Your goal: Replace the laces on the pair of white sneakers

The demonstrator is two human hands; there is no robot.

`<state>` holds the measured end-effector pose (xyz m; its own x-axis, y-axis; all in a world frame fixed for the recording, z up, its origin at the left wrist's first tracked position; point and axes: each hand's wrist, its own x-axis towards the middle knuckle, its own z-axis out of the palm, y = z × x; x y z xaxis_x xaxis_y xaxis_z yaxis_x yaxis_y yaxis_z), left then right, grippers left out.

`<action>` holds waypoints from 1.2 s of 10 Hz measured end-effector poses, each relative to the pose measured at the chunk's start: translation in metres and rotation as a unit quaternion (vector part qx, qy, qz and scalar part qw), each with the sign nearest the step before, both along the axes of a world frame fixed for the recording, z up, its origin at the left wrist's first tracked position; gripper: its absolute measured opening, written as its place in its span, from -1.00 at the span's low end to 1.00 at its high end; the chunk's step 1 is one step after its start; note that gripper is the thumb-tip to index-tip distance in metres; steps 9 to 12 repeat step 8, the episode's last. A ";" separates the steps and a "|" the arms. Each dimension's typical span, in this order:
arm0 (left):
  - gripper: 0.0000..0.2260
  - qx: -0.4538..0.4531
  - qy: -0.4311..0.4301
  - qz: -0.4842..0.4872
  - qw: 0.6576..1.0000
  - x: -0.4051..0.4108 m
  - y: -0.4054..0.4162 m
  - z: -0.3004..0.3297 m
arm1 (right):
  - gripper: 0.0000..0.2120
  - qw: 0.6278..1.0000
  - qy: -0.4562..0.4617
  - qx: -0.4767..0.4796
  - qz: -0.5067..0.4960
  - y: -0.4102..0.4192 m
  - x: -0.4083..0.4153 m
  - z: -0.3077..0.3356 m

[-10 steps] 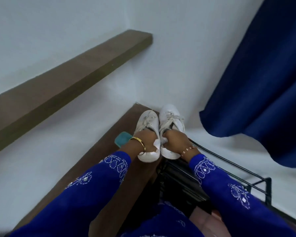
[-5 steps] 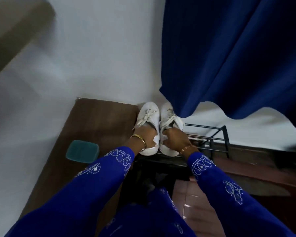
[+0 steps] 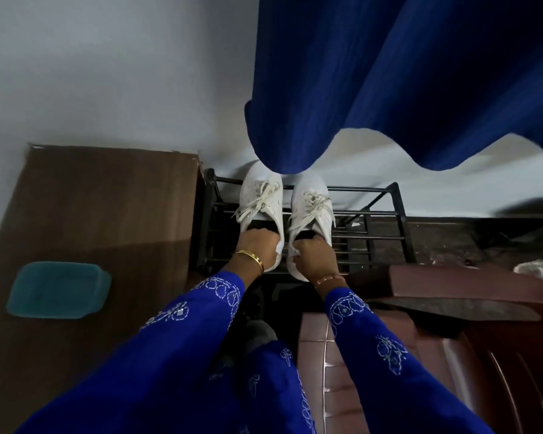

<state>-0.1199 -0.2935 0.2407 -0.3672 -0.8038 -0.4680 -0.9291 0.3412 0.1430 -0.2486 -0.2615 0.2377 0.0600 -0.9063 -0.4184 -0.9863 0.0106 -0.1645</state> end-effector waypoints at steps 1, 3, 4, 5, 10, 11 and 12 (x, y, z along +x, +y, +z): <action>-0.72 0.005 0.015 0.020 1.000 -0.012 -0.001 -0.021 | -0.77 1.000 0.010 -0.005 0.001 -0.004 -0.009 -0.020; -0.79 -0.004 0.005 -0.001 1.000 -0.035 0.001 -0.058 | -0.78 1.000 0.013 -0.013 -0.003 -0.011 -0.020 -0.052; -0.80 -0.002 -0.004 -0.023 1.000 -0.039 0.004 -0.076 | -0.81 1.000 -0.007 -0.011 -0.009 -0.009 -0.024 -0.066; -0.80 -0.008 -0.003 -0.036 0.999 -0.039 0.004 -0.085 | -0.82 1.000 -0.016 -0.008 -0.002 -0.008 -0.028 -0.072; -0.72 -0.007 0.022 -0.047 0.999 -0.024 0.003 -0.064 | -0.84 0.998 -0.017 -0.050 0.026 -0.003 -0.019 -0.073; -0.72 -0.007 0.022 -0.047 0.999 -0.024 0.003 -0.064 | -0.84 0.998 -0.017 -0.050 0.026 -0.003 -0.019 -0.073; -0.72 -0.007 0.022 -0.047 0.999 -0.024 0.003 -0.064 | -0.84 0.998 -0.017 -0.050 0.026 -0.003 -0.019 -0.073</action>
